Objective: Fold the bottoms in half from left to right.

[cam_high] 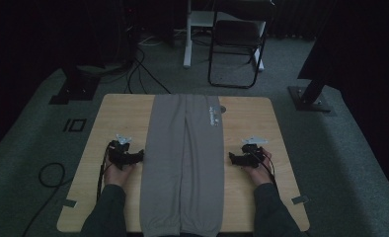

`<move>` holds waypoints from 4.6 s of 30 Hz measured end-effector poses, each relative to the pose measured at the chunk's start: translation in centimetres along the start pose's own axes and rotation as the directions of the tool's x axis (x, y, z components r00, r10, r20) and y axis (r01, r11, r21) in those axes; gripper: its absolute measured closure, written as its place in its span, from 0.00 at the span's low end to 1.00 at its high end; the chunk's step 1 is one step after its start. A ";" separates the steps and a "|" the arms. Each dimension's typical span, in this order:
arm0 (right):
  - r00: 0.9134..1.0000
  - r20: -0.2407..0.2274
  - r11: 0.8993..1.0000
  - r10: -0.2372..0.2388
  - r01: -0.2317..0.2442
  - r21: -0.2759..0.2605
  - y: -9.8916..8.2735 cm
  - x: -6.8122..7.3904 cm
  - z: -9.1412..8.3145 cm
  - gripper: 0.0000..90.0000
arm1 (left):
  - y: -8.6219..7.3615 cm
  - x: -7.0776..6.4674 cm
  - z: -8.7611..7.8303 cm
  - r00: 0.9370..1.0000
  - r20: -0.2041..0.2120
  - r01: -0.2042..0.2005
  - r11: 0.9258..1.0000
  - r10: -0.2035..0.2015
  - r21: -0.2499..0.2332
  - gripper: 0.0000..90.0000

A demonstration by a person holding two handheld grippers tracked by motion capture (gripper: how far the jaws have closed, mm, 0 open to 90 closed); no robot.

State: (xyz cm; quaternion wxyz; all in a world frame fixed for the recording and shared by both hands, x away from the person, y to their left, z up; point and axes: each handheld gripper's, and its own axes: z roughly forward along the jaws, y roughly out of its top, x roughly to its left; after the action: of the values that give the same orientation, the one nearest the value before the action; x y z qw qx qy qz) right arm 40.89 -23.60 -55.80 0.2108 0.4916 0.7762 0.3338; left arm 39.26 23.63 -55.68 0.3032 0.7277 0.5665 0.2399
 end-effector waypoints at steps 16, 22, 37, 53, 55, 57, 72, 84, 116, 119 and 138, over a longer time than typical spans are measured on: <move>1.000 -0.001 1.000 -0.003 0.003 0.000 0.0 0.0 0.0 0.16 | -0.6 -1.1 -1.7 0.995 0.081 -0.064 0.997 0.062 0.031 0.44; 1.000 -0.002 1.000 -0.002 0.002 0.000 0.0 0.0 0.0 0.16 | -1.0 -2.1 -3.0 0.990 0.127 -0.057 0.998 0.057 0.001 0.47; 1.000 -0.002 1.000 -0.002 0.002 0.000 0.0 0.0 0.0 0.16 | -2.7 -5.6 -4.9 0.976 0.167 -0.136 0.990 0.138 -0.024 0.44; 0.995 -0.089 0.998 -0.054 0.052 -0.021 -0.4 2.0 -1.2 0.27 | -3.0 -5.3 -4.2 0.976 0.173 -0.134 0.991 0.131 0.006 0.80; 0.992 -0.112 0.998 -0.063 0.060 -0.029 -0.4 2.6 -1.3 0.29 | -3.0 -5.2 -4.2 0.974 0.187 -0.133 0.991 0.129 0.011 0.89; 0.989 -0.121 0.996 -0.085 0.083 -0.025 -0.5 3.2 -1.1 0.29 | -2.9 -5.1 -4.3 0.973 0.187 -0.140 0.990 0.134 0.016 0.94; 0.987 -0.114 0.994 -0.109 0.108 -0.018 -1.9 2.1 -2.4 0.37 | -3.1 -4.4 -4.7 0.984 0.136 -0.123 0.992 0.118 0.027 0.98; 0.986 -0.123 0.993 -0.115 0.111 -0.034 -1.9 2.2 -2.2 0.37 | -1.3 -5.6 -7.0 0.966 0.218 -0.108 0.983 0.138 -0.147 0.98; 0.984 -0.131 0.993 -0.120 0.116 -0.037 -1.8 2.2 -2.0 0.37 | 4.8 -23.4 -2.2 0.754 0.577 -0.246 0.950 0.313 -0.194 0.78; 0.986 -0.123 0.993 -0.114 0.113 -0.013 -1.5 2.3 -2.0 0.39 | 4.7 -21.8 -3.1 0.773 0.548 -0.241 0.947 0.319 -0.211 0.75; 0.960 -0.168 0.974 -0.224 0.223 -0.025 0.6 10.2 -1.9 0.45 | 2.2 -15.0 0.0 0.885 0.380 -0.274 0.961 0.268 -0.039 0.74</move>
State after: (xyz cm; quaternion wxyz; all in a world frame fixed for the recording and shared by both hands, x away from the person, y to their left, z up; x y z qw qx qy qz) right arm 35.64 -14.79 -54.00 0.1816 0.3698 0.8409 0.3510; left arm 37.14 8.68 -54.19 0.3653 0.8347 0.3913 0.1290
